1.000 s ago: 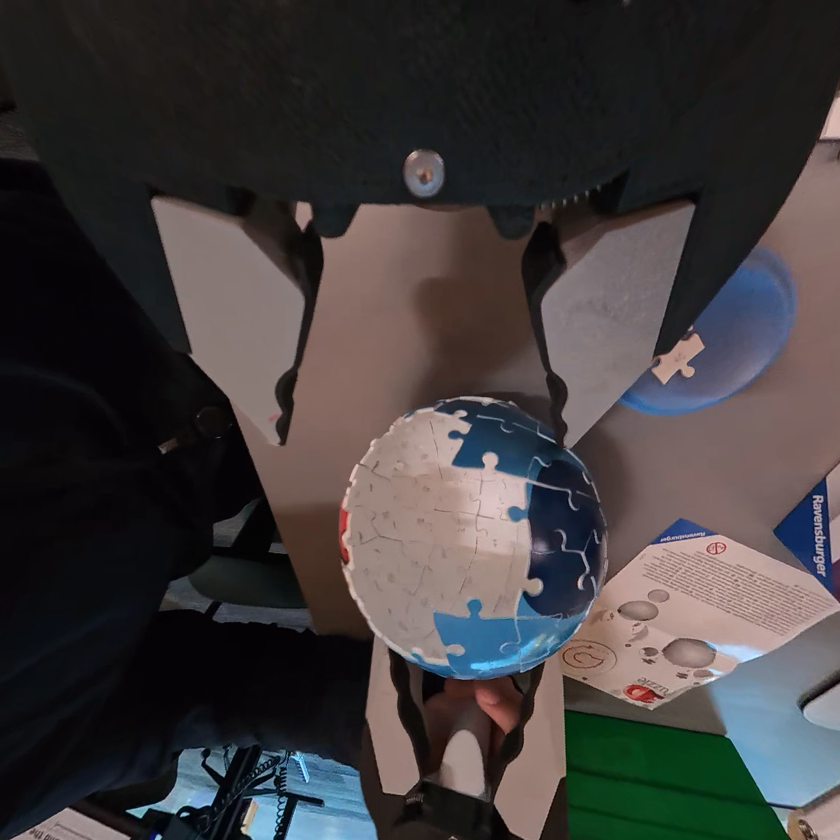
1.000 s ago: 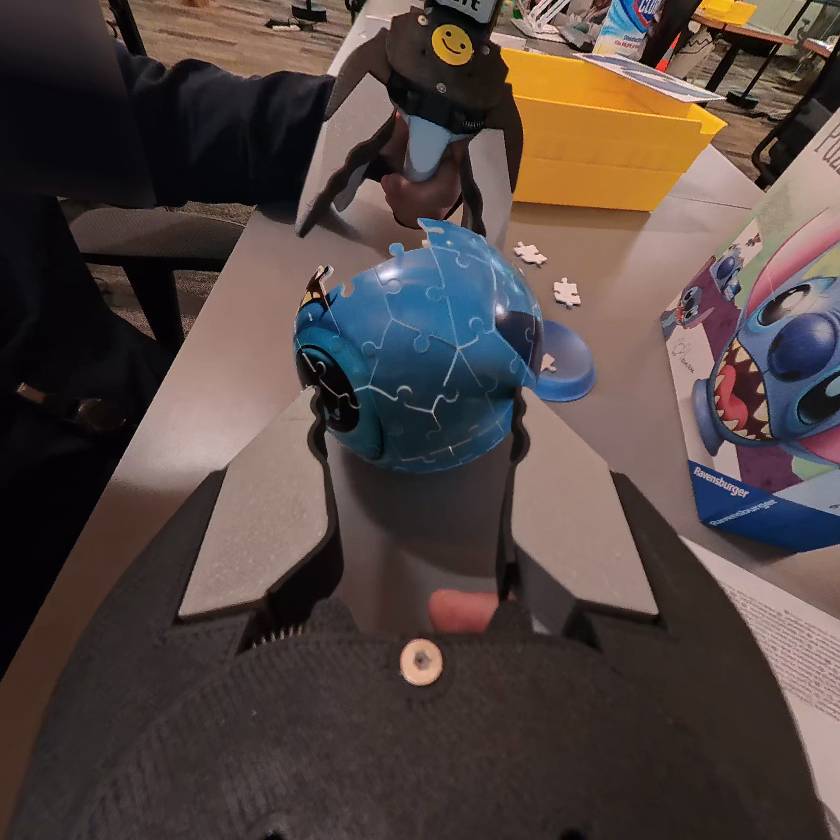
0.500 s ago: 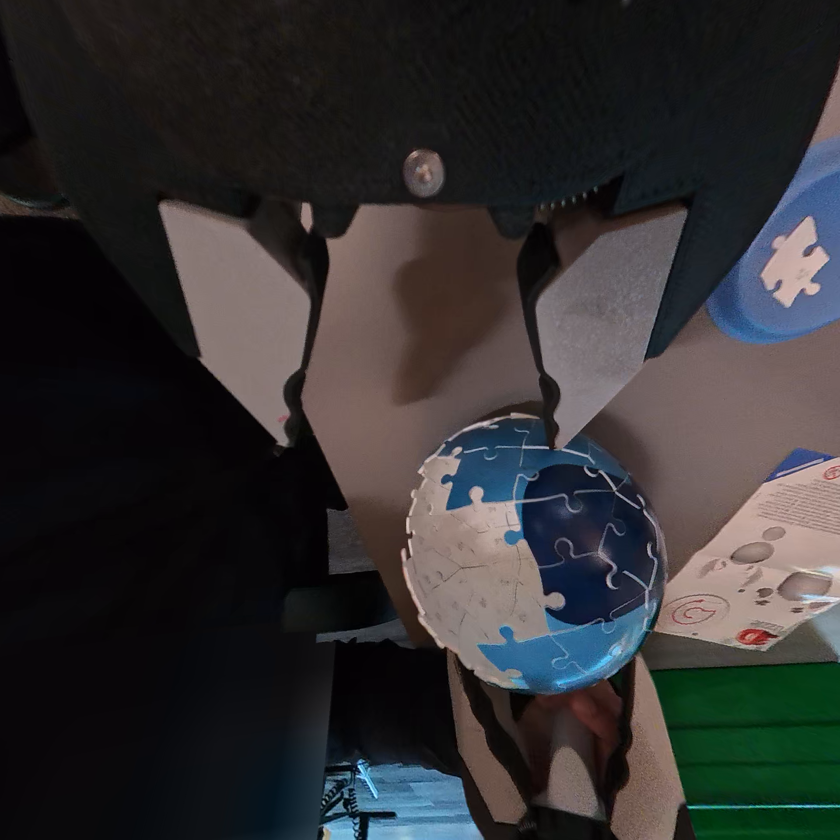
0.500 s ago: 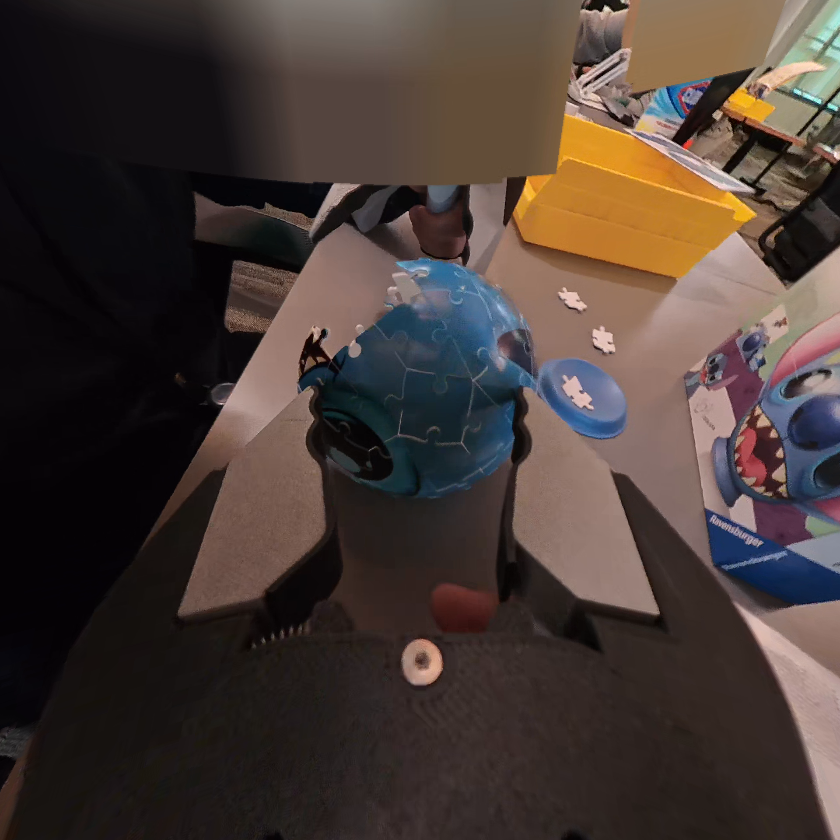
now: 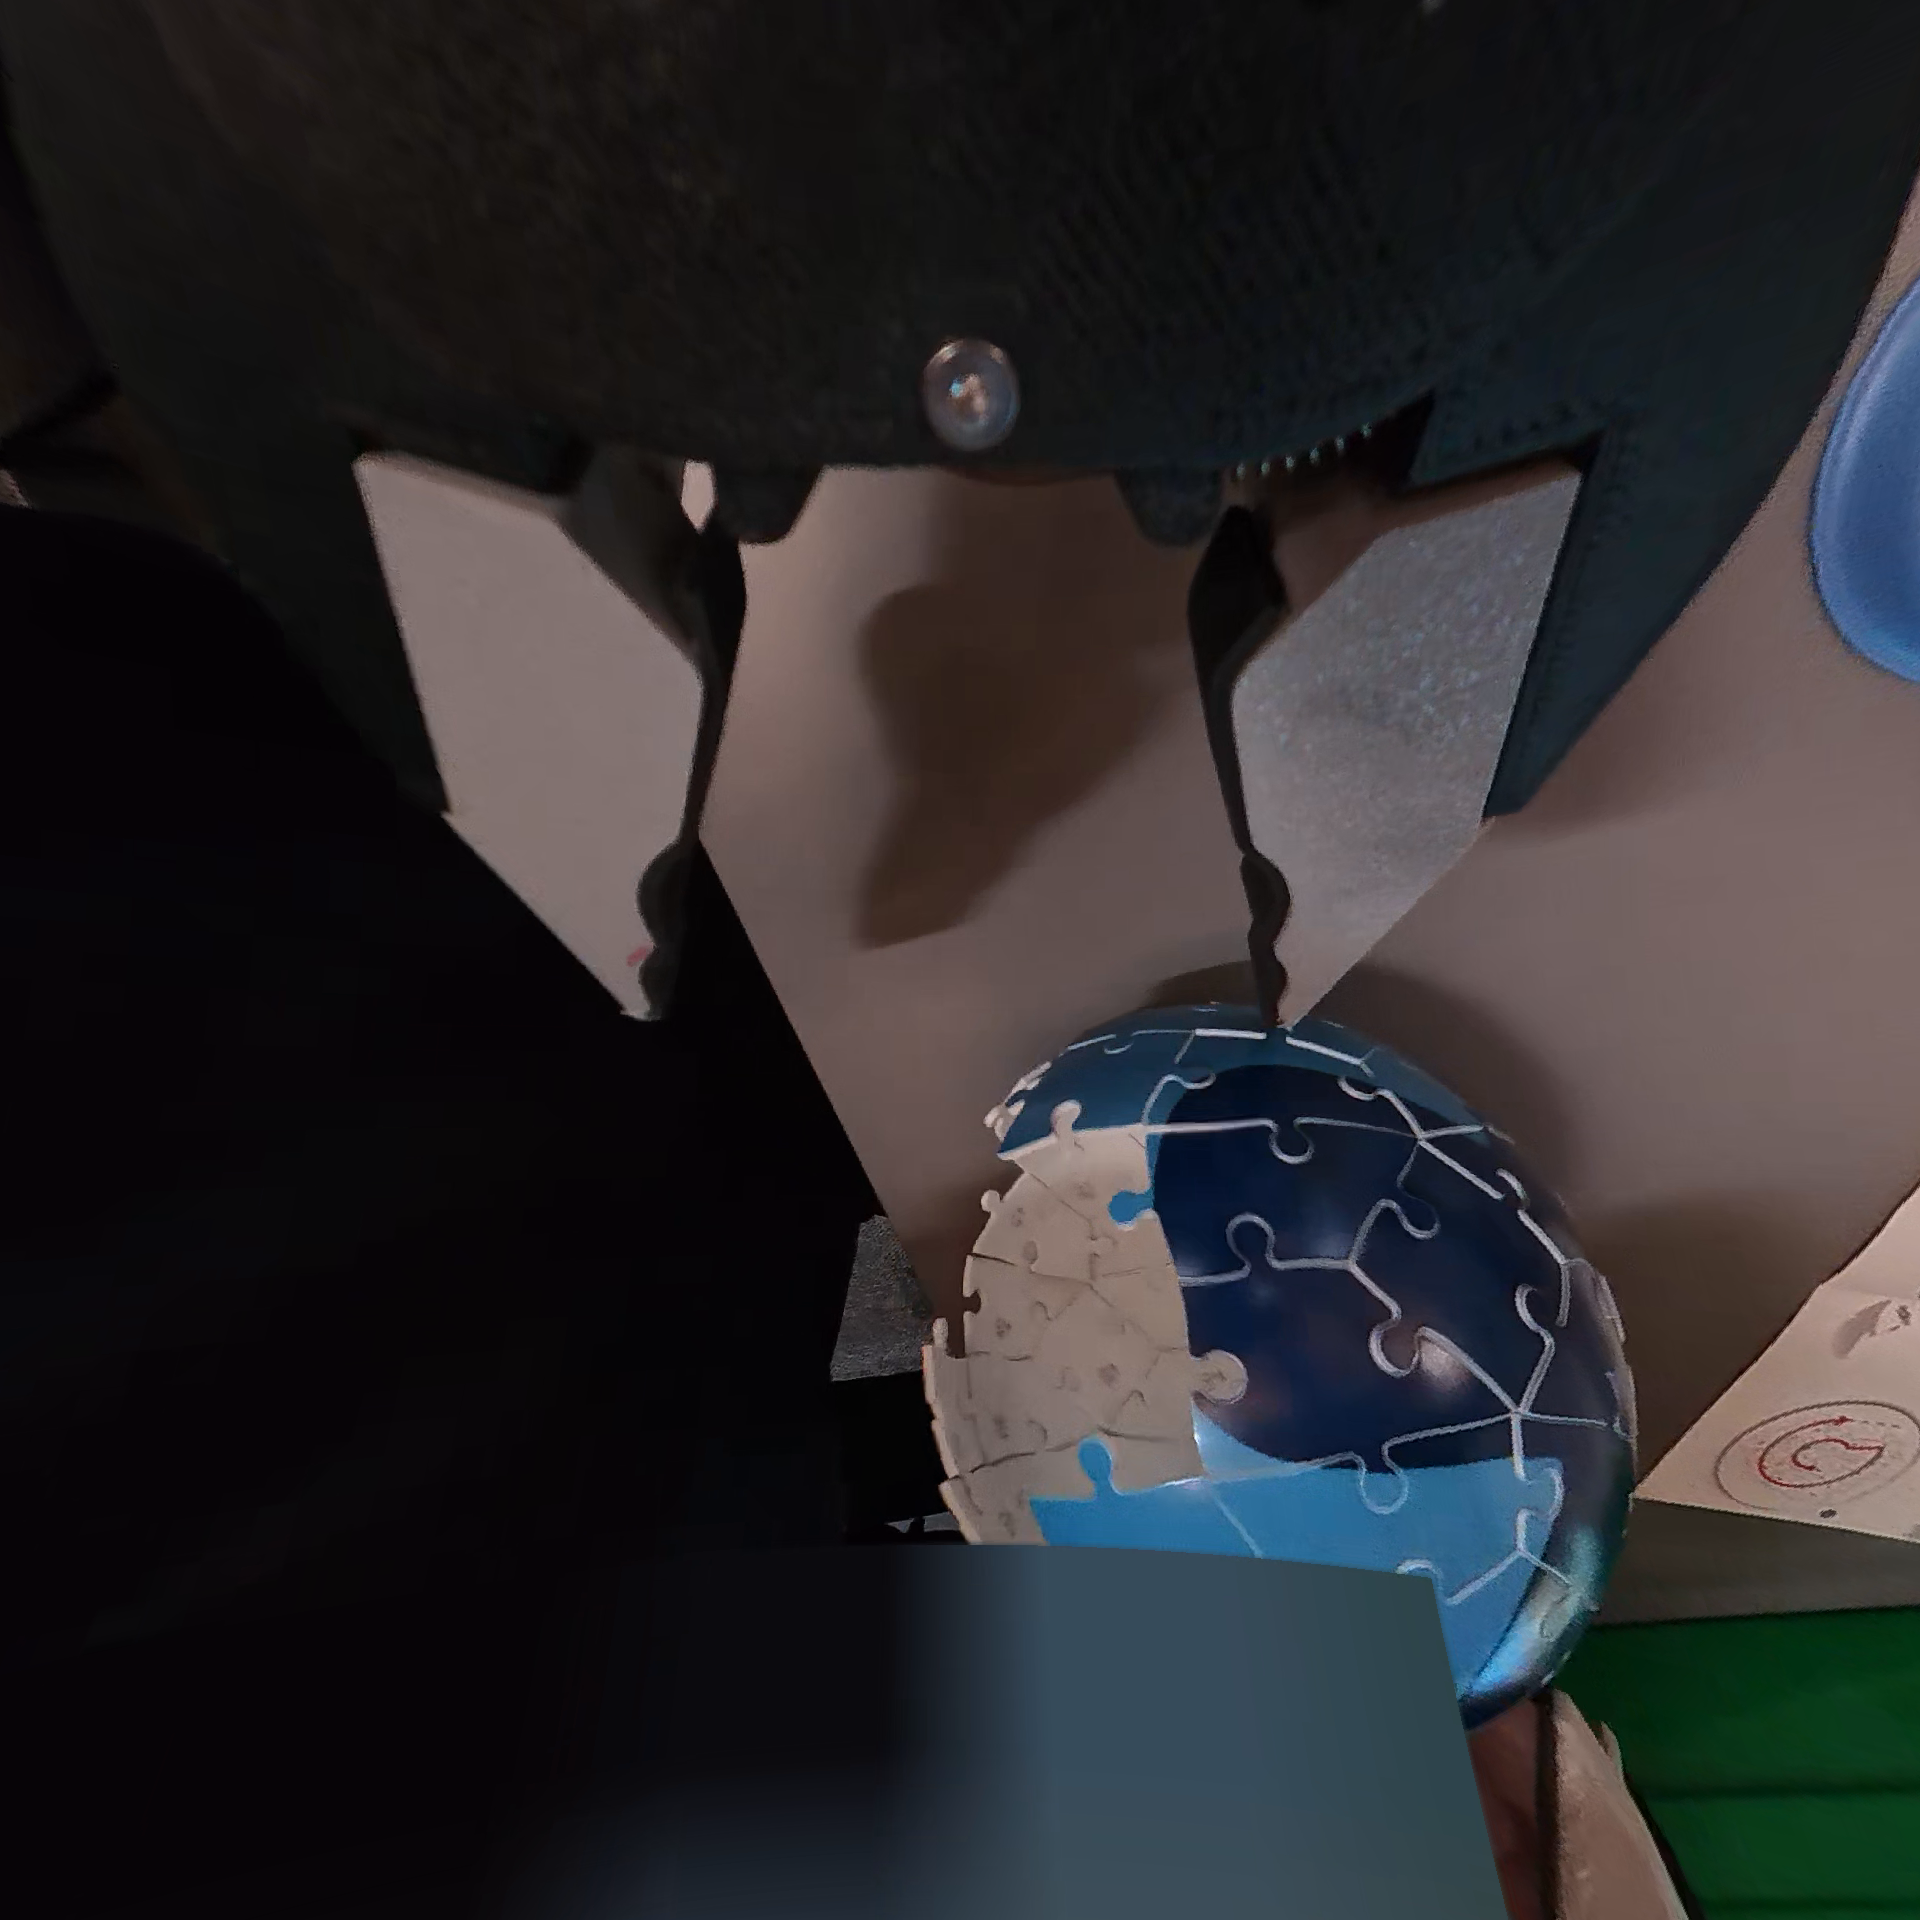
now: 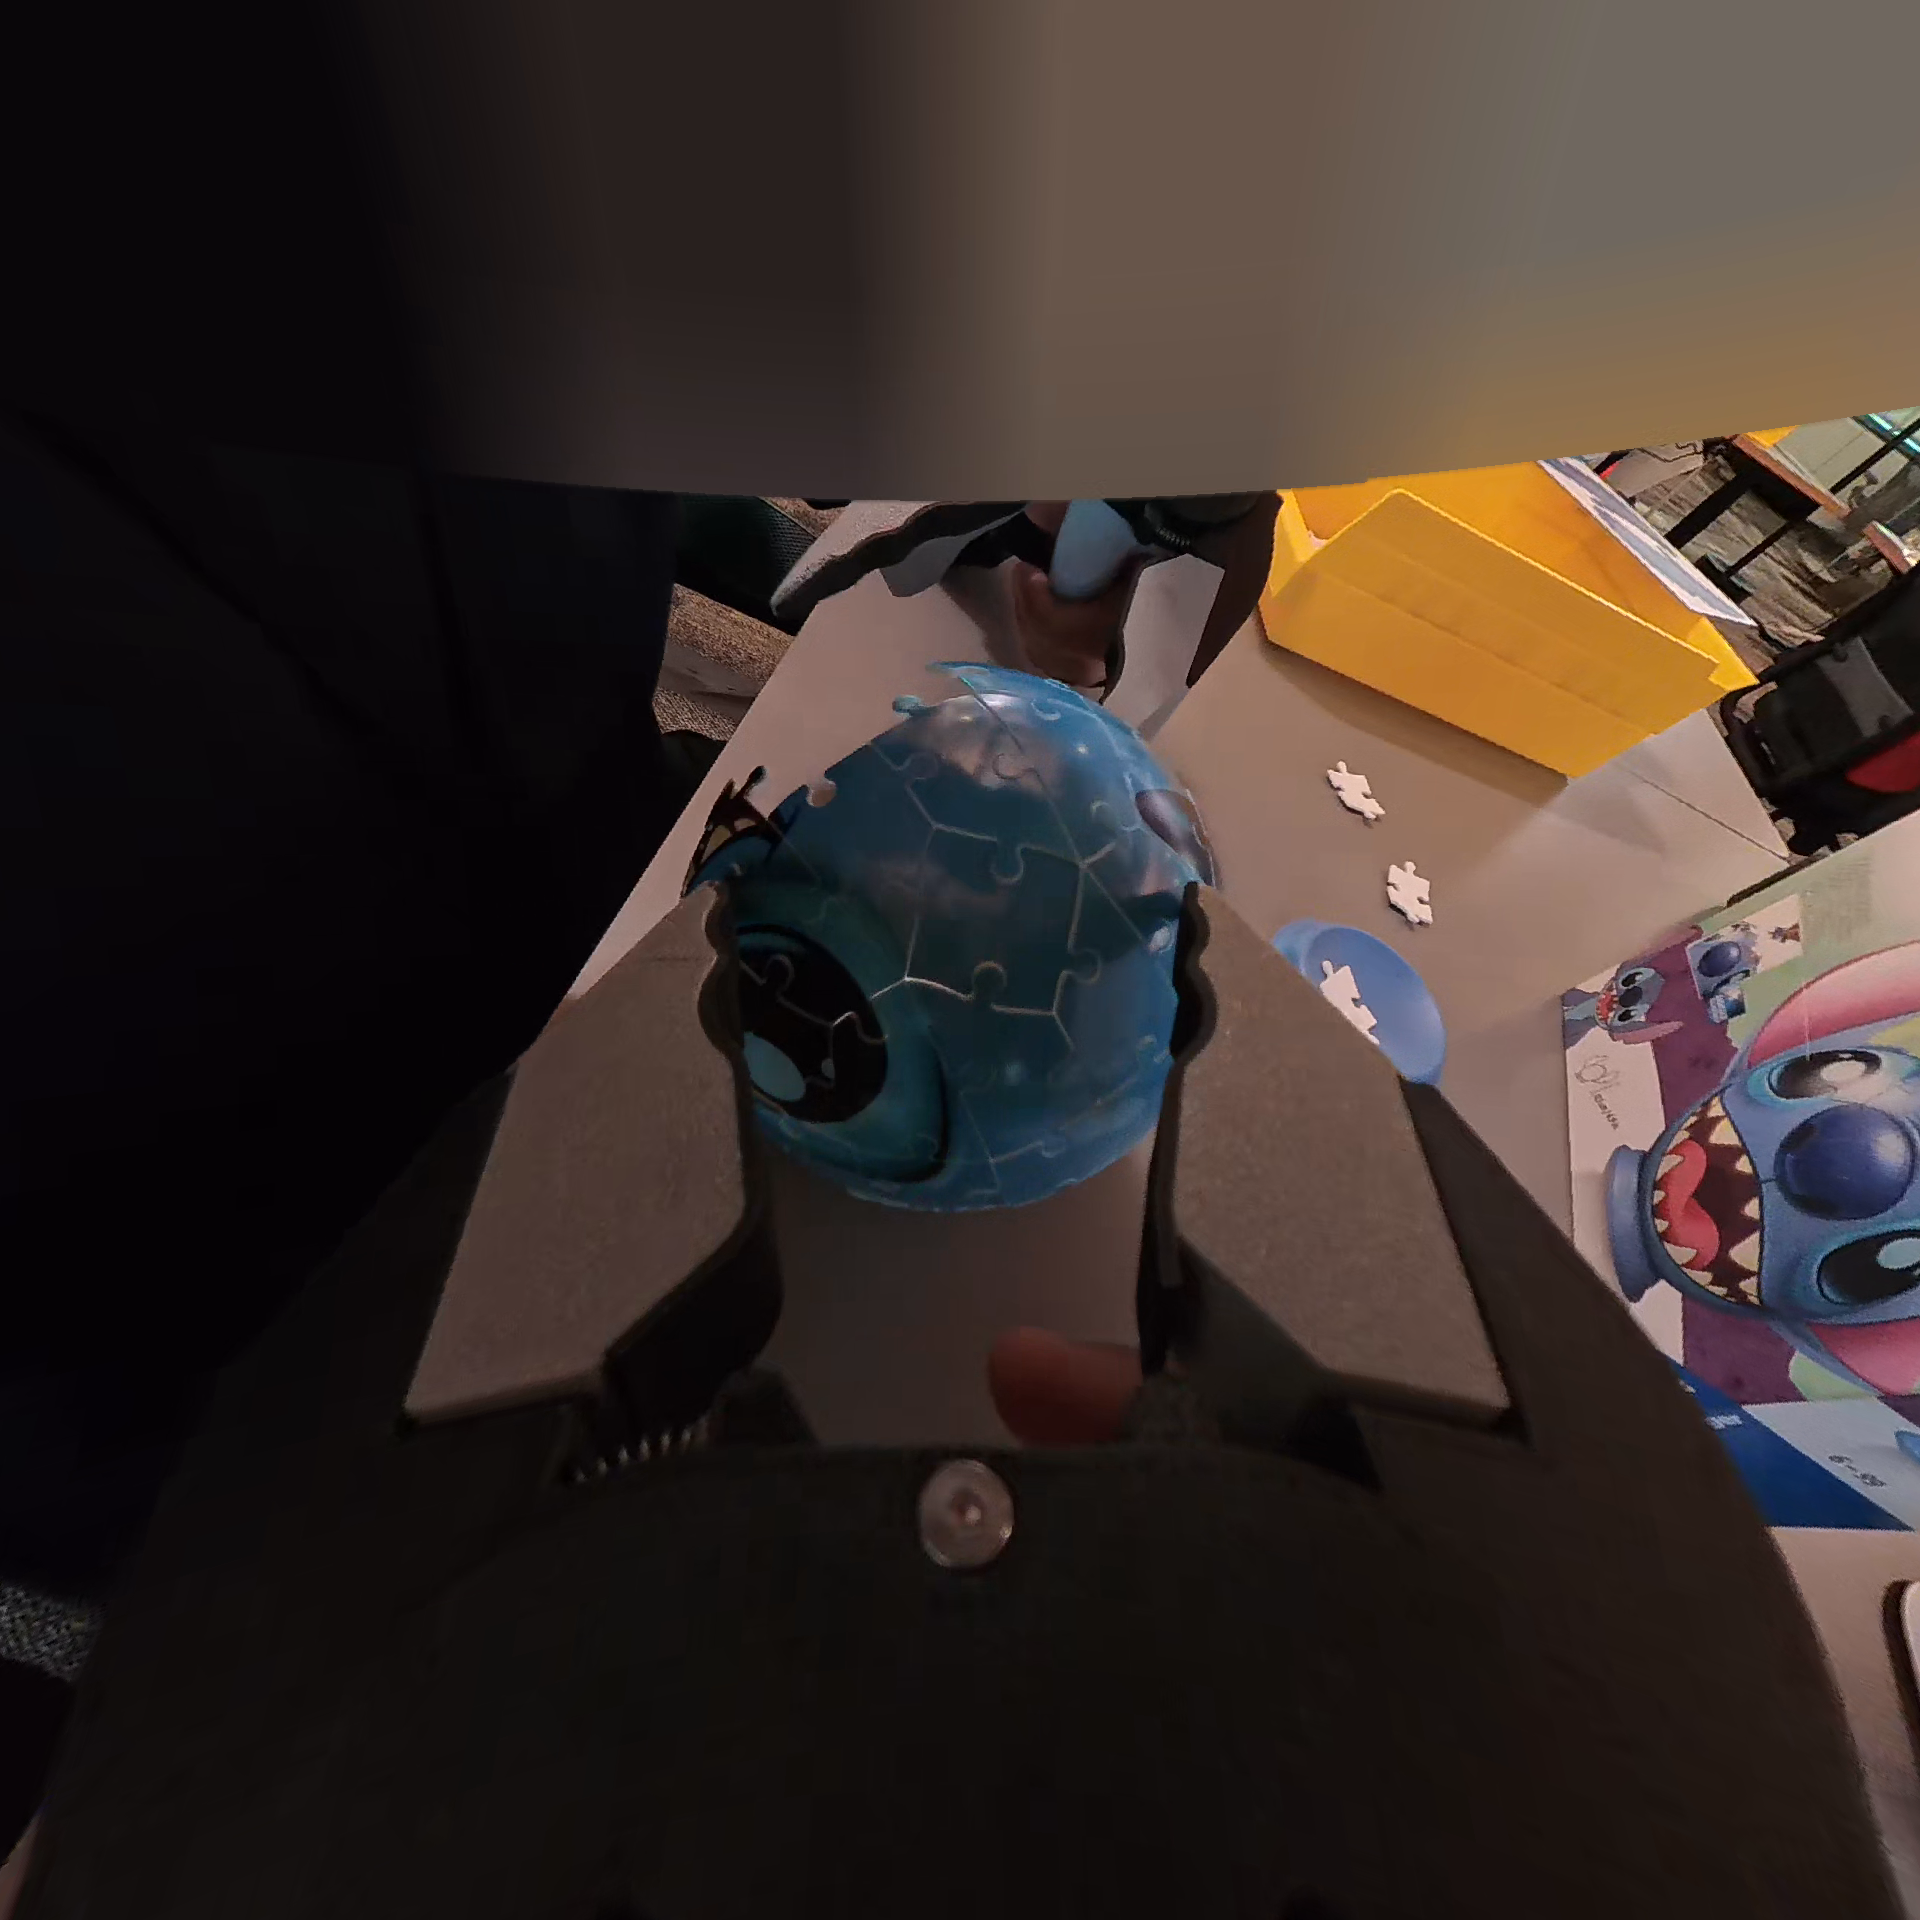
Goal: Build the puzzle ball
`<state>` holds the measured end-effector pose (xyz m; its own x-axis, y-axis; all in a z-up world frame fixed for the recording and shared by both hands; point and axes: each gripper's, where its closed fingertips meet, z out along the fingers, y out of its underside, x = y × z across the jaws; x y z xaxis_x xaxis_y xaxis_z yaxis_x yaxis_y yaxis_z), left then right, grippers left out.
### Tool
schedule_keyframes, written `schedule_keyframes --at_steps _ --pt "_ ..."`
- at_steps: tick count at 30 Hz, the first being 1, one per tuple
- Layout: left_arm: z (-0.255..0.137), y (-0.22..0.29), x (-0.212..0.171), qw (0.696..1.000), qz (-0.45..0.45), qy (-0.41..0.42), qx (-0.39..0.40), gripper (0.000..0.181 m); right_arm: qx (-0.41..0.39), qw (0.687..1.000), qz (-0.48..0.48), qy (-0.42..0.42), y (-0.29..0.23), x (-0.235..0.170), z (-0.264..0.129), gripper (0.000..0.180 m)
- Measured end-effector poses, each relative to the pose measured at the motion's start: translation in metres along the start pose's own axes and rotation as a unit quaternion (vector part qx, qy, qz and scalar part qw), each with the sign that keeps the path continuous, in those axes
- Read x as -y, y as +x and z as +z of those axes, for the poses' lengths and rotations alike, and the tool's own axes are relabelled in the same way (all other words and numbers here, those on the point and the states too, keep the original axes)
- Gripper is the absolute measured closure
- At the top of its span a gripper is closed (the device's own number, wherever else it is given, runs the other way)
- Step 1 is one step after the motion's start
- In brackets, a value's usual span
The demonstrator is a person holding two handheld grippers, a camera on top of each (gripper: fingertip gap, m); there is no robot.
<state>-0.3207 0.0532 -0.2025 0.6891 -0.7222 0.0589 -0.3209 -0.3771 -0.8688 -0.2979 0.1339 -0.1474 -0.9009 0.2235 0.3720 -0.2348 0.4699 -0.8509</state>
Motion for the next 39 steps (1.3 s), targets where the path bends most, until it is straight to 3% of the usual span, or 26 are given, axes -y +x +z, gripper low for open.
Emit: schedule_keyframes --at_steps 11,18,27,30,39 --pt "-0.008 -0.003 0.004 1.000 -0.008 0.015 -0.011 0.076 -0.002 1.000 -0.007 0.000 0.000 0.001 0.002 0.098" --pt "-0.034 -0.018 0.049 0.997 0.004 0.073 -0.006 0.073 -0.004 1.000 -0.021 -0.011 -0.002 0.003 0.009 0.098" --pt "-0.013 -0.037 0.050 0.998 0.006 -0.033 -0.059 0.066 -0.022 0.996 -0.064 -0.058 -0.002 0.006 0.019 0.100" --pt "-0.009 -0.038 0.045 0.997 0.009 -0.060 -0.042 0.055 -0.033 0.995 -0.078 -0.052 0.003 0.012 0.021 0.102" --pt "-0.025 -0.017 0.034 0.997 0.024 -0.054 0.045 0.053 -0.020 0.995 -0.083 -0.055 0.006 0.018 0.041 0.099"
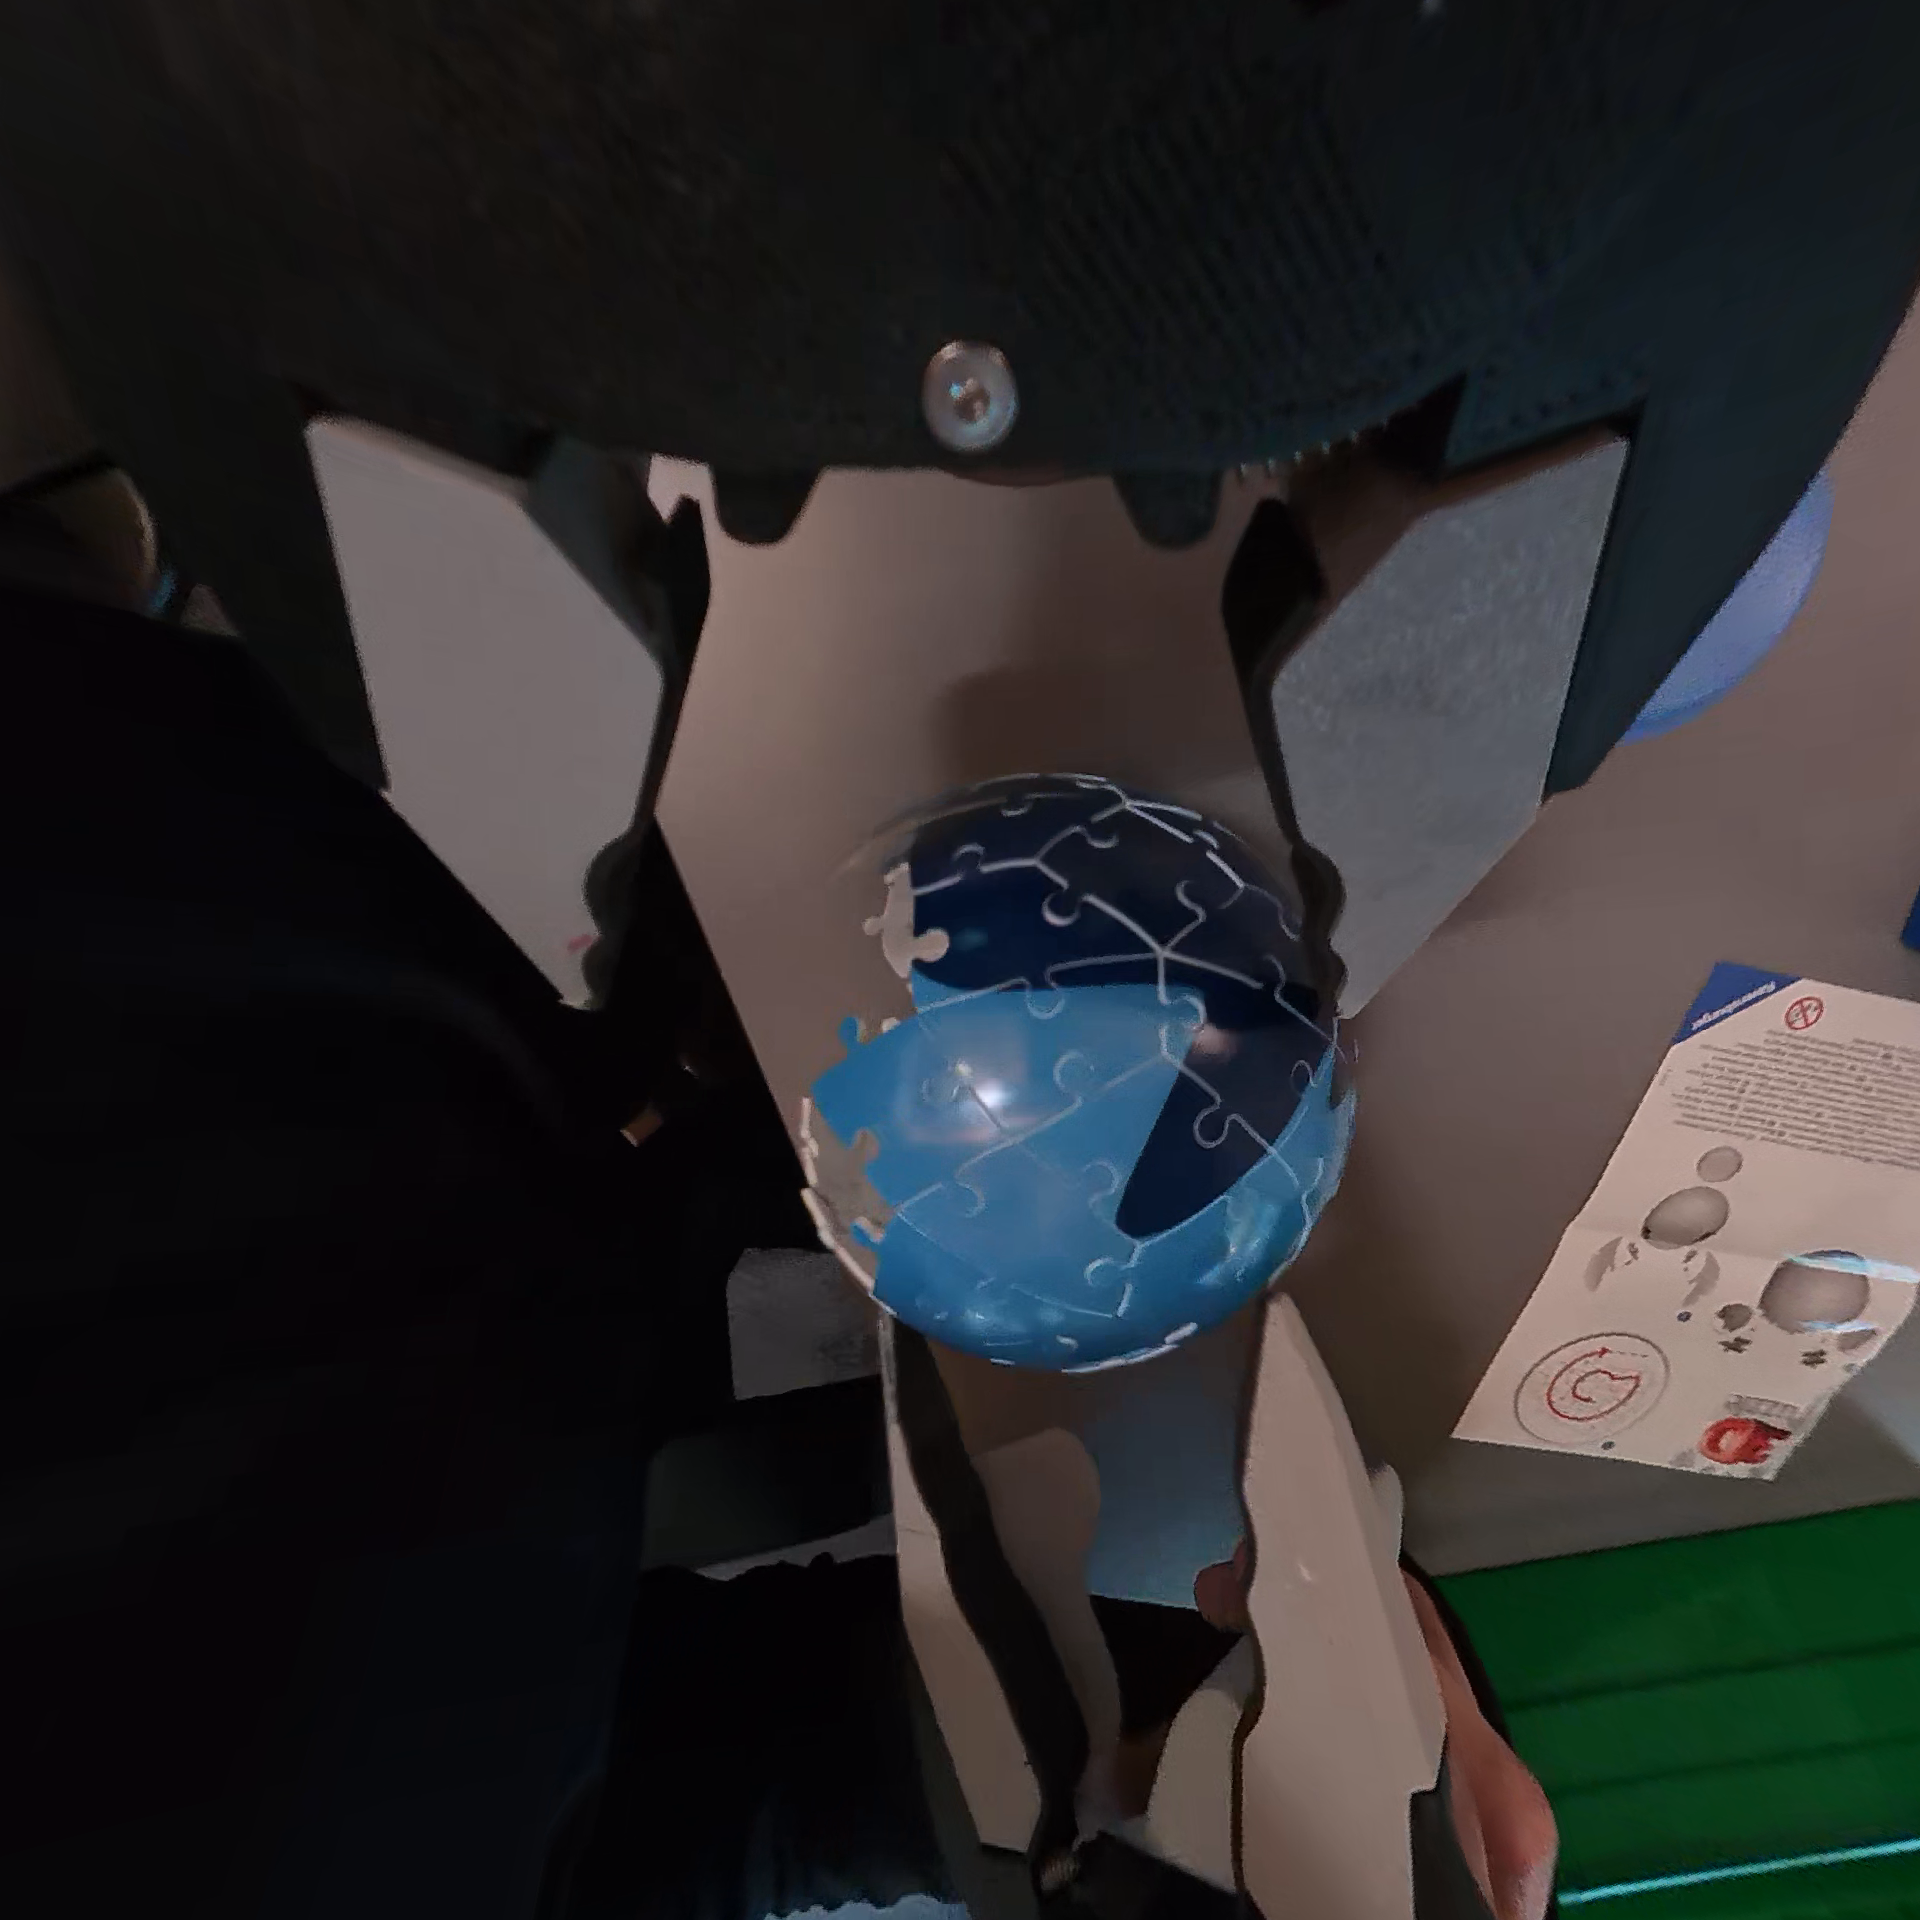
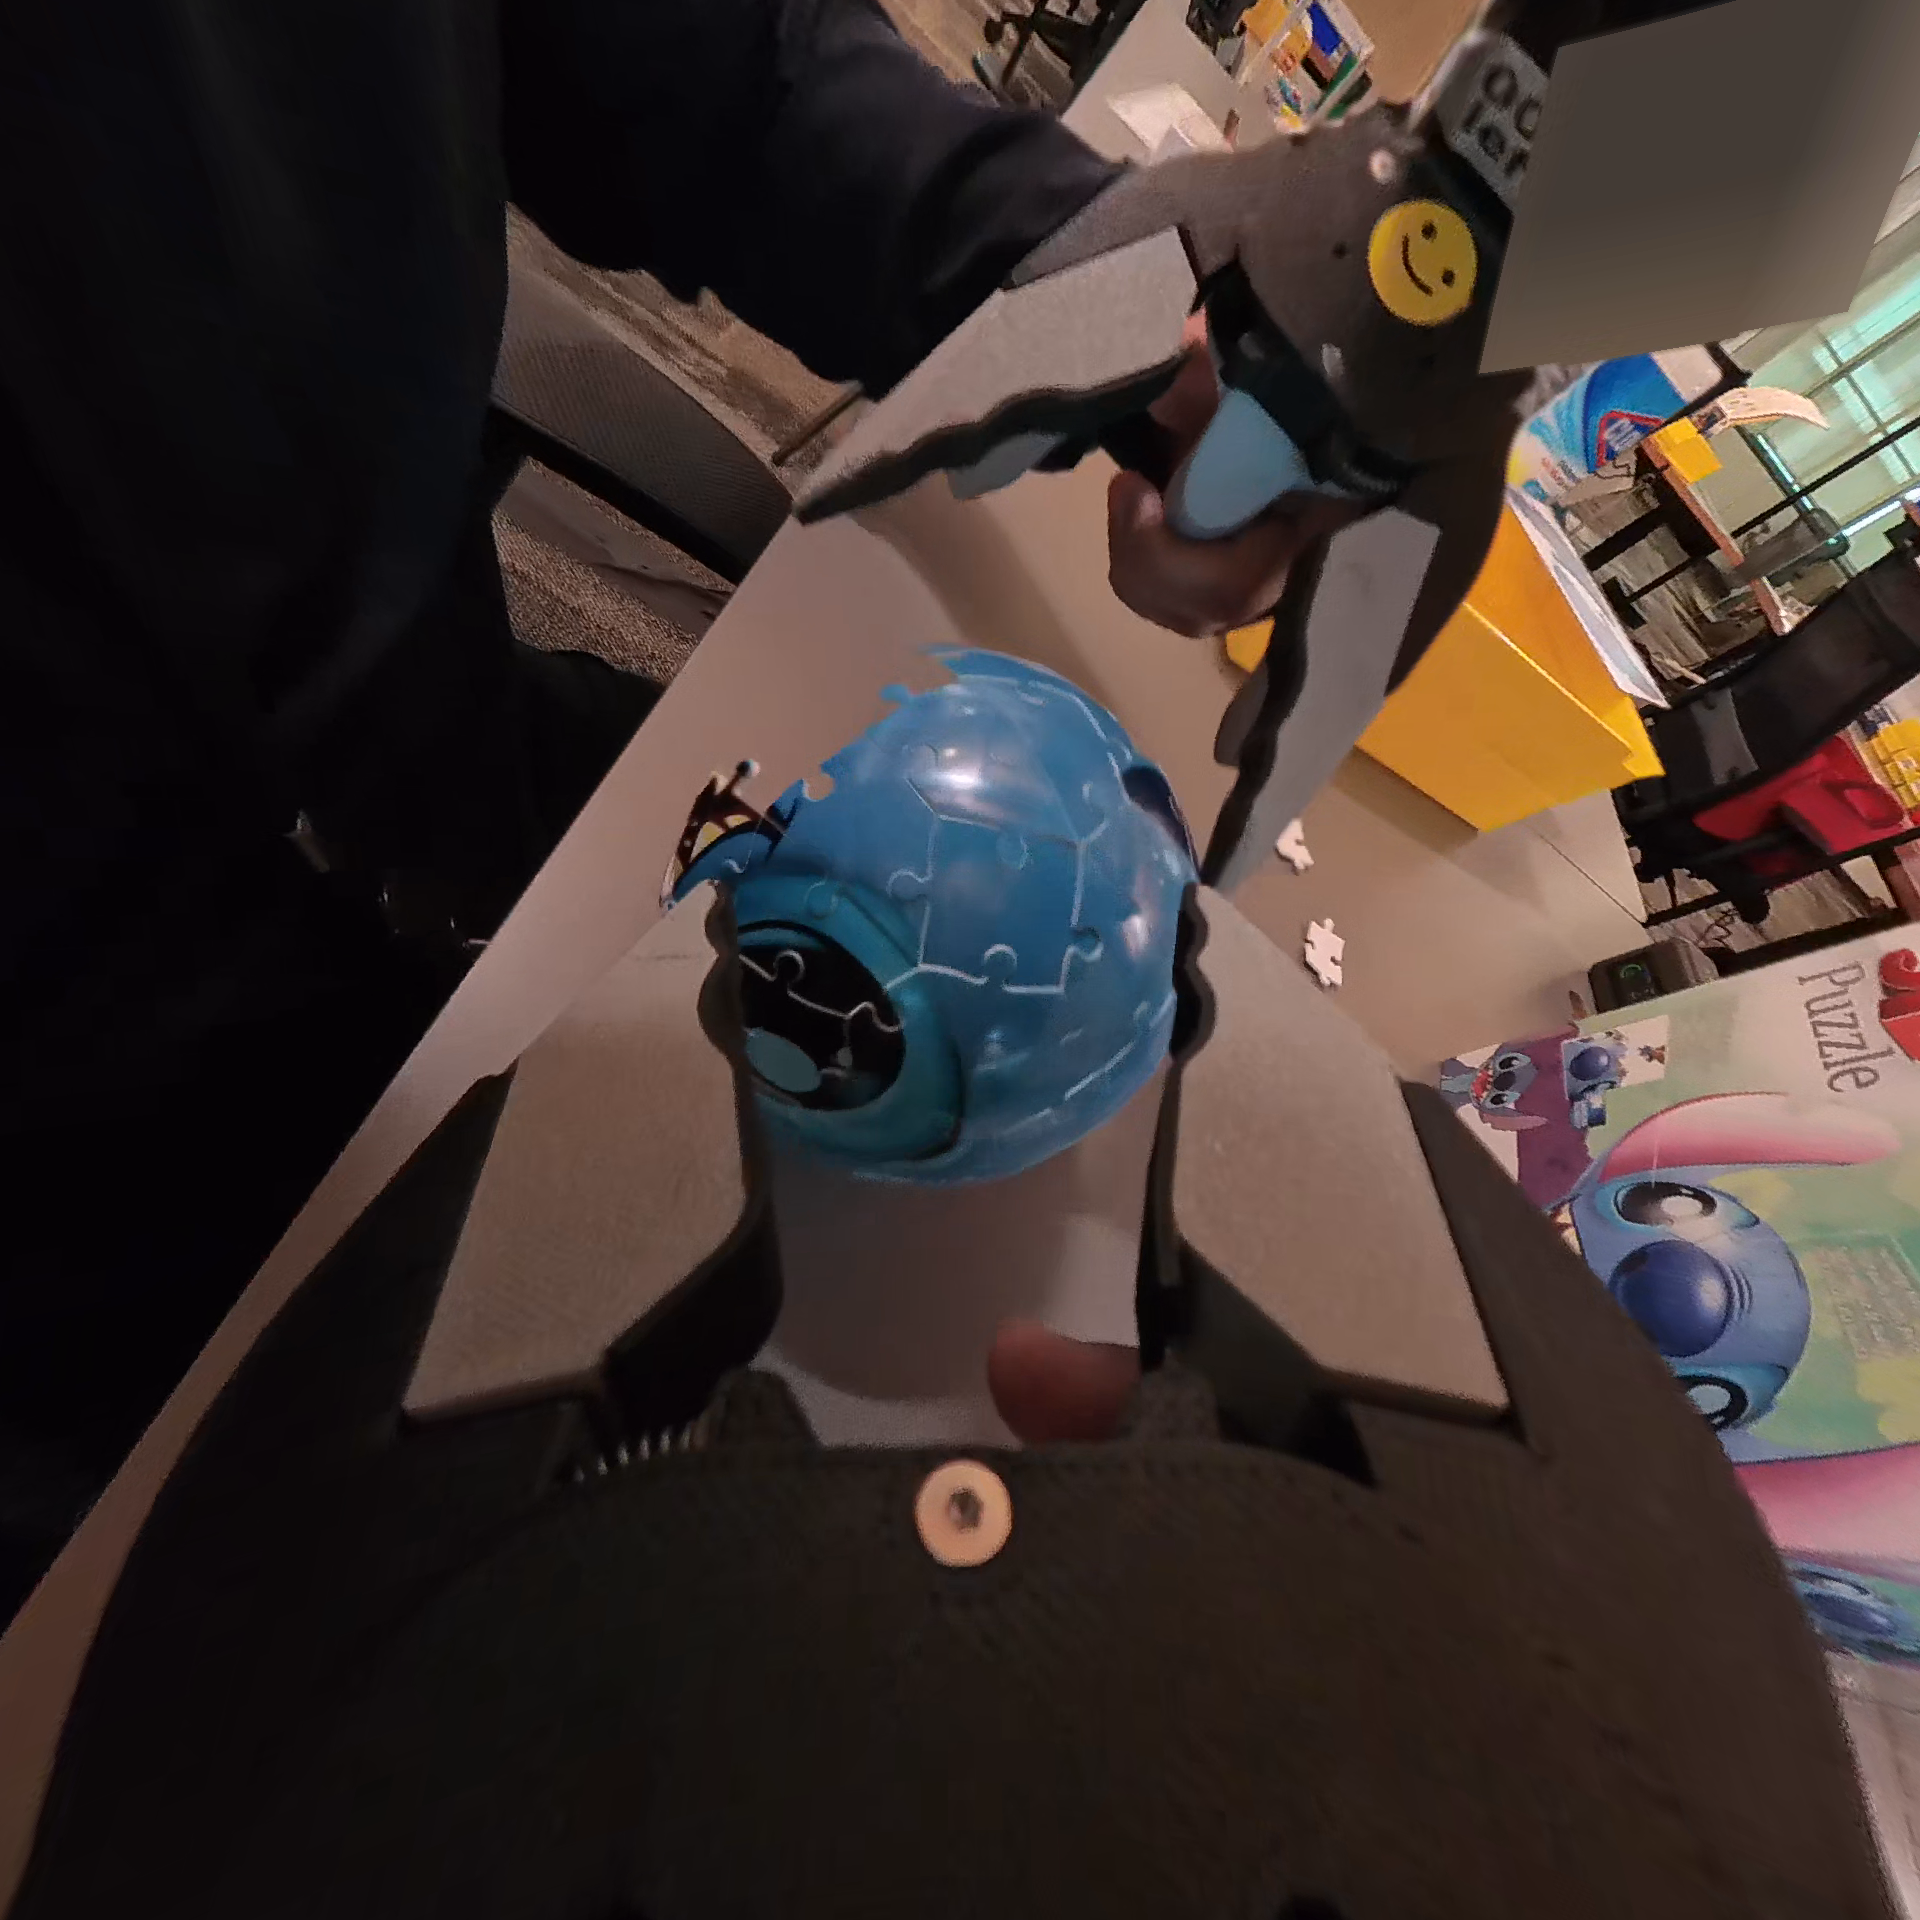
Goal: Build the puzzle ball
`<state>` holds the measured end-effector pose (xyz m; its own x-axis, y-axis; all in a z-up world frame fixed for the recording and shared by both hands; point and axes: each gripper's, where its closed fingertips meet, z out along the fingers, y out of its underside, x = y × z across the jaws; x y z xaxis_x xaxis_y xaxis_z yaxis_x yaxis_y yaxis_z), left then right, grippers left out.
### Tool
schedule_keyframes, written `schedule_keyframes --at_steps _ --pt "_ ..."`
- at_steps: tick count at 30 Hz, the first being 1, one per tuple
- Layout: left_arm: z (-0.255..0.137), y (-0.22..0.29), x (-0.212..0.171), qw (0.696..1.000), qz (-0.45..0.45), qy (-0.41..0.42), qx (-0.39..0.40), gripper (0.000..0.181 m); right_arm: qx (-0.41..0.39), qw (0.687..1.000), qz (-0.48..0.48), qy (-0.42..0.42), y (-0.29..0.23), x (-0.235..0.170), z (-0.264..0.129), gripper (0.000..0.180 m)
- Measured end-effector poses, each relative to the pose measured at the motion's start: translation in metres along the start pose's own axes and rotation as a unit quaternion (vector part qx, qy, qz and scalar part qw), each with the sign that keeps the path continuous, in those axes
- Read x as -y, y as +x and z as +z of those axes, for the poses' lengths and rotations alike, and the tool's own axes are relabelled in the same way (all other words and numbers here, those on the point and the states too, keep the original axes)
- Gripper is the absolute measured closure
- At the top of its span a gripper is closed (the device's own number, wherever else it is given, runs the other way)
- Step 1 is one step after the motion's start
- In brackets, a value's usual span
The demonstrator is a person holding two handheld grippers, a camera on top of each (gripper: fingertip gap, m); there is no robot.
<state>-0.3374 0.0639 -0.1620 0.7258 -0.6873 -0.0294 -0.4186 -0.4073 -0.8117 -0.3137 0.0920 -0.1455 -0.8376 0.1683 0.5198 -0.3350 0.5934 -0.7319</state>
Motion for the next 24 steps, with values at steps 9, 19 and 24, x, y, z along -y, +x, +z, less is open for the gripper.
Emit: schedule_keyframes --at_steps 9,19,24 --pt "-0.006 0.023 -0.004 0.997 0.010 0.016 0.068 0.054 -0.041 0.998 0.047 -0.031 -0.003 -0.018 -0.011 0.099" --pt "-0.006 0.037 -0.003 0.995 0.009 0.026 0.093 0.057 -0.072 0.991 0.106 -0.032 -0.012 -0.029 -0.019 0.100" --pt "-0.004 0.036 -0.008 0.995 0.012 0.015 0.102 0.060 -0.058 0.988 0.142 0.002 -0.010 -0.030 -0.017 0.090"
